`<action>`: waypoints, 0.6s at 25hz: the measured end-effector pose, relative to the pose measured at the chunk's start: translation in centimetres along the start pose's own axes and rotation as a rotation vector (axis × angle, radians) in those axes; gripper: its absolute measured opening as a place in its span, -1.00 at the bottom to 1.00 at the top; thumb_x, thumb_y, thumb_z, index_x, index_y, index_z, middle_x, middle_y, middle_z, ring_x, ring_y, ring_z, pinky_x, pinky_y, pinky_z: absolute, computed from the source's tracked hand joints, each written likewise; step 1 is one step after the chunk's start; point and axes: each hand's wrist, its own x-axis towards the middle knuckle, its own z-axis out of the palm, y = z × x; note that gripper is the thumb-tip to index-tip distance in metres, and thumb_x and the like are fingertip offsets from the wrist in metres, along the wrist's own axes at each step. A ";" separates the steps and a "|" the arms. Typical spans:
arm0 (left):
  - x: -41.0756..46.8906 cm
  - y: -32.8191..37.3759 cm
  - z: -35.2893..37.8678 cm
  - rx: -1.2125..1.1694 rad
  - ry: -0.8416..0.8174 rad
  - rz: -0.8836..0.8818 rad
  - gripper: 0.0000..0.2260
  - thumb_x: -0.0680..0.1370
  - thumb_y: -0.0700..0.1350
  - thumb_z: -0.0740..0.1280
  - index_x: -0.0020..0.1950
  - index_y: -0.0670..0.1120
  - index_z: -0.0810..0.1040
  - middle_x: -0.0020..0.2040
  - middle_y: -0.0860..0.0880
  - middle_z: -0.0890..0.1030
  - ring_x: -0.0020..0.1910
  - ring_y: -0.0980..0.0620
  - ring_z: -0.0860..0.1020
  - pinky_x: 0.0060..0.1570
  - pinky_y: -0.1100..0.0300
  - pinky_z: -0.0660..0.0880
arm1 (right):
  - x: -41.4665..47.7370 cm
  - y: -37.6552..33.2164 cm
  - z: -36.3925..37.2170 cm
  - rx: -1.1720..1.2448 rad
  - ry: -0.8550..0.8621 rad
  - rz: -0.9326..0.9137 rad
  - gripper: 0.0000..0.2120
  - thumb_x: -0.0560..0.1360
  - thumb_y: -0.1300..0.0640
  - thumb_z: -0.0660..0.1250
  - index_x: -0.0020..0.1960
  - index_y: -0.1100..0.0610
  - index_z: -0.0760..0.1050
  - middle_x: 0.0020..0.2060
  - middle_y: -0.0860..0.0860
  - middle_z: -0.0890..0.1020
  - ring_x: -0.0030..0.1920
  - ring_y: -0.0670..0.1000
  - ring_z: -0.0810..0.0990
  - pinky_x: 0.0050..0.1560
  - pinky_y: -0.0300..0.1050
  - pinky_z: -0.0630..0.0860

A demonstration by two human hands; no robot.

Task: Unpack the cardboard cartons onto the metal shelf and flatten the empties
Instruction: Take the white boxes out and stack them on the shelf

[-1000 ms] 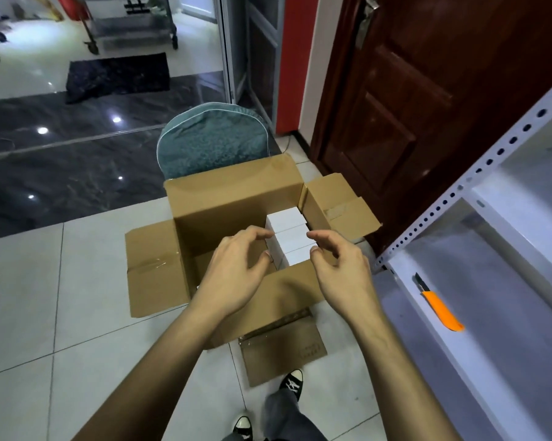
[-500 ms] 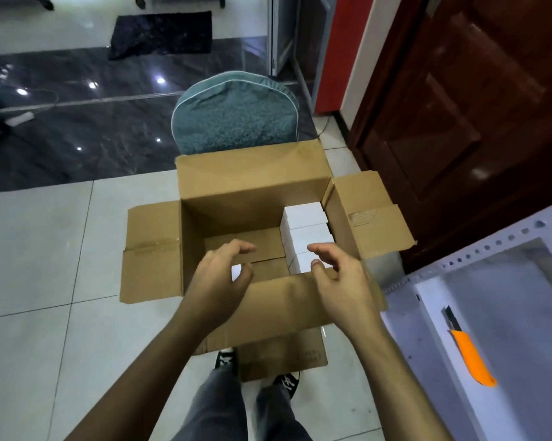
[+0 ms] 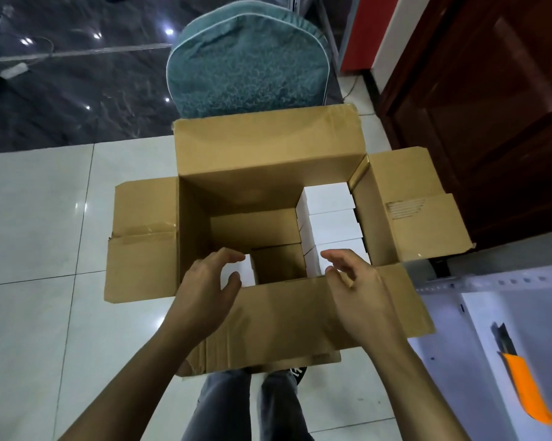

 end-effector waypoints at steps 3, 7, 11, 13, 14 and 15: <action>2.0 -1.8 1.5 0.031 -0.027 -0.035 -0.70 0.63 -0.10 0.31 0.35 0.10 0.47 0.34 0.11 0.53 0.33 0.02 0.47 0.25 0.09 0.47 | 1.9 0.8 0.8 -0.008 -0.025 0.005 -0.78 0.64 0.09 0.29 0.18 -0.22 0.49 0.17 -0.19 0.59 0.10 -0.20 0.52 -0.08 -0.51 0.36; 5.0 -3.8 4.0 0.051 -0.135 -0.092 -0.64 0.65 -0.09 0.28 0.43 0.08 0.36 0.39 0.08 0.49 0.34 -0.02 0.49 0.16 0.23 0.39 | 4.5 1.9 1.9 -0.018 -0.034 -0.006 -0.76 0.64 0.11 0.28 0.25 -0.12 0.55 0.20 -0.16 0.61 0.22 -0.15 0.54 0.12 -0.28 0.50; 8.1 -5.2 5.7 0.118 -0.264 -0.115 -0.62 0.67 -0.08 0.24 0.49 0.04 0.30 0.44 0.03 0.45 0.37 -0.03 0.46 0.23 0.17 0.44 | 7.9 3.1 2.5 -0.047 -0.016 0.002 -0.79 0.63 0.12 0.29 0.21 -0.08 0.57 0.16 -0.16 0.63 0.22 -0.16 0.54 0.04 -0.32 0.46; 9.5 -6.0 6.4 0.181 -0.331 -0.142 -0.62 0.68 -0.06 0.22 0.50 0.02 0.29 0.45 0.00 0.44 0.37 -0.04 0.45 0.26 0.13 0.45 | 10.0 3.6 2.8 -0.053 -0.012 0.025 -0.78 0.63 0.12 0.28 0.23 -0.05 0.57 0.18 -0.12 0.63 0.24 -0.11 0.55 0.10 -0.21 0.50; 10.0 -6.4 6.7 0.213 -0.367 -0.160 -0.61 0.68 -0.06 0.22 0.51 0.02 0.29 0.45 -0.02 0.44 0.35 -0.05 0.45 0.25 0.12 0.45 | 11.0 3.8 3.0 -0.063 -0.012 0.035 -0.77 0.63 0.13 0.28 0.25 -0.03 0.57 0.20 -0.11 0.63 0.25 -0.09 0.56 0.15 -0.17 0.52; 10.5 -6.8 7.0 0.238 -0.400 -0.178 -0.61 0.68 -0.05 0.21 0.52 0.01 0.28 0.46 -0.03 0.43 0.35 -0.06 0.45 0.26 0.11 0.45 | 12.1 4.0 3.2 -0.076 -0.009 0.040 -0.76 0.63 0.13 0.27 0.26 -0.02 0.57 0.21 -0.10 0.63 0.26 -0.07 0.56 0.19 -0.14 0.53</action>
